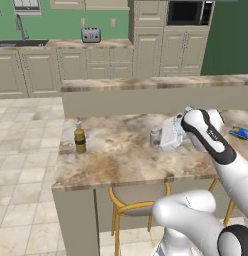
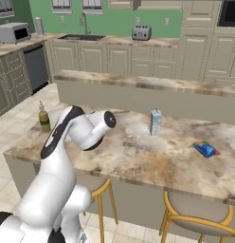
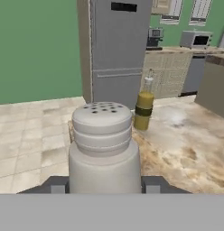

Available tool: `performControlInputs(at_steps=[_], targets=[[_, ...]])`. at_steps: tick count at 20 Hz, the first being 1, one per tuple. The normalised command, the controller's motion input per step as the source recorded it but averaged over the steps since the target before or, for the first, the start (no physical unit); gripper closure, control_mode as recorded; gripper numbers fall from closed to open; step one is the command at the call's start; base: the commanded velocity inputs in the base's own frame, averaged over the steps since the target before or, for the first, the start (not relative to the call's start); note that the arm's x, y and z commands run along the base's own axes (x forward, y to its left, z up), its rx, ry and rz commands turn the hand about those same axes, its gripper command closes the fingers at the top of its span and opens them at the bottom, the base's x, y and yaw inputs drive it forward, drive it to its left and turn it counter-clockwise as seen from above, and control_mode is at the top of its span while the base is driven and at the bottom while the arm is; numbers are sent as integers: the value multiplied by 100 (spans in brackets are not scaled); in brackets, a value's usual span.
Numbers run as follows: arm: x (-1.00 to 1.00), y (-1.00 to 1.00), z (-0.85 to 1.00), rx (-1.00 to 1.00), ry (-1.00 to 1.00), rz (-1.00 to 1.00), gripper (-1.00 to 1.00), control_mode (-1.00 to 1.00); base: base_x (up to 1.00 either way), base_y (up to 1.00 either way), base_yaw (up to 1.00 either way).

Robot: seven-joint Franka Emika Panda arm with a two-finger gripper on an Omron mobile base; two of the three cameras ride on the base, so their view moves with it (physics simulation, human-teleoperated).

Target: Move the shaker and oil and vinegar bottle from the cabinet to the dining counter.

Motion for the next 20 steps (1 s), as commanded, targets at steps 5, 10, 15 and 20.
performControlInputs(at_steps=[5, 10, 15, 20], targets=[[76, -3, -32, 11, 0, 21, 100, -100, 0, 0, 0], [84, 0, -30, 12, 1, 17, 100, -100, 0, 0, 0], [71, 0, -42, 9, 0, 14, 100, -100, 0, 0, 0], [37, -2, -38, 2, -3, 8, 100, -100, 0, 0, 0]])
